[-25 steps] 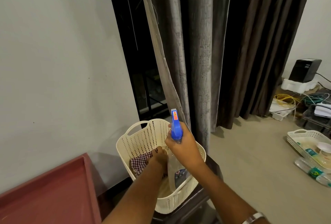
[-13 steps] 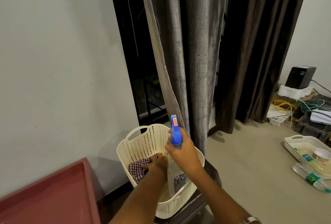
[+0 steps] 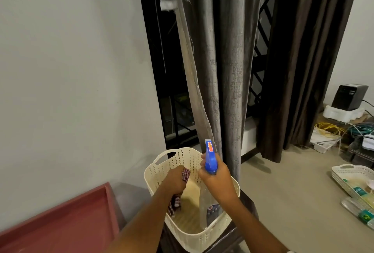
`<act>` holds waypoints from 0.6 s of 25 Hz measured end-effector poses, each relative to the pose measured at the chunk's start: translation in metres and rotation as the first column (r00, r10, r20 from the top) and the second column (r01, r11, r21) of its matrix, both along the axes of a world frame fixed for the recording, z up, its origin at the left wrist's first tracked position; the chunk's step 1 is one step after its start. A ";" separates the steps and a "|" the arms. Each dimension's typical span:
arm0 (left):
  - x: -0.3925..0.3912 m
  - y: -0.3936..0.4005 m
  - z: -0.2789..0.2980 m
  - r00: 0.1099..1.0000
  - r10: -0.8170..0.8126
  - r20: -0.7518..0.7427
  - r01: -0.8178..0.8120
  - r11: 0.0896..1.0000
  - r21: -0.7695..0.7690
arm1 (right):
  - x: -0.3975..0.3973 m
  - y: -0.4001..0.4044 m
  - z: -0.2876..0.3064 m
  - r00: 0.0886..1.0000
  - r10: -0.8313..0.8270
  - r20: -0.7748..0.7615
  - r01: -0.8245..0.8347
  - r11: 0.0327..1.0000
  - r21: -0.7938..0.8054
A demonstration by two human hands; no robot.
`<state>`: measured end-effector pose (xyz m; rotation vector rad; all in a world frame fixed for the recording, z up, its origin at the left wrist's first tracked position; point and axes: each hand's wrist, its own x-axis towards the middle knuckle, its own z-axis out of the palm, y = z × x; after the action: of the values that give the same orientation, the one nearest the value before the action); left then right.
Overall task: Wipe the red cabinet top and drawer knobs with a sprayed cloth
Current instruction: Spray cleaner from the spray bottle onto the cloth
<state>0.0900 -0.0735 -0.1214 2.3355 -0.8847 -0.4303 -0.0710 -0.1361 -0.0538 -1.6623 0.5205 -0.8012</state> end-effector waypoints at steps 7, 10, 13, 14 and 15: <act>0.012 0.067 0.118 0.805 0.047 -0.591 -0.380 0.806 -0.454 | -0.003 0.021 0.063 1.000 0.007 0.026 -0.005 0.998 -0.069; 0.003 0.092 0.165 0.739 -0.035 -0.673 -0.444 0.726 -0.525 | -0.006 0.043 0.118 0.993 0.071 0.097 -0.055 0.987 -0.150; -0.016 0.115 0.208 0.715 -0.055 -0.697 -0.495 0.665 -0.559 | -0.012 0.069 0.164 0.987 0.120 0.107 -0.094 0.971 -0.221; -0.022 0.125 0.222 0.696 -0.070 -0.714 -0.519 0.638 -0.569 | -0.015 0.081 0.175 0.987 0.132 0.089 -0.107 0.963 -0.247; -0.029 0.136 0.236 0.681 -0.088 -0.727 -0.538 0.613 -0.578 | -0.018 0.094 0.184 0.989 0.140 0.055 -0.120 0.953 -0.278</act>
<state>0.0613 0.0628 0.1151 1.2594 -0.2313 -0.6133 -0.0891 -0.0421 0.1304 -1.8910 0.2517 -0.8629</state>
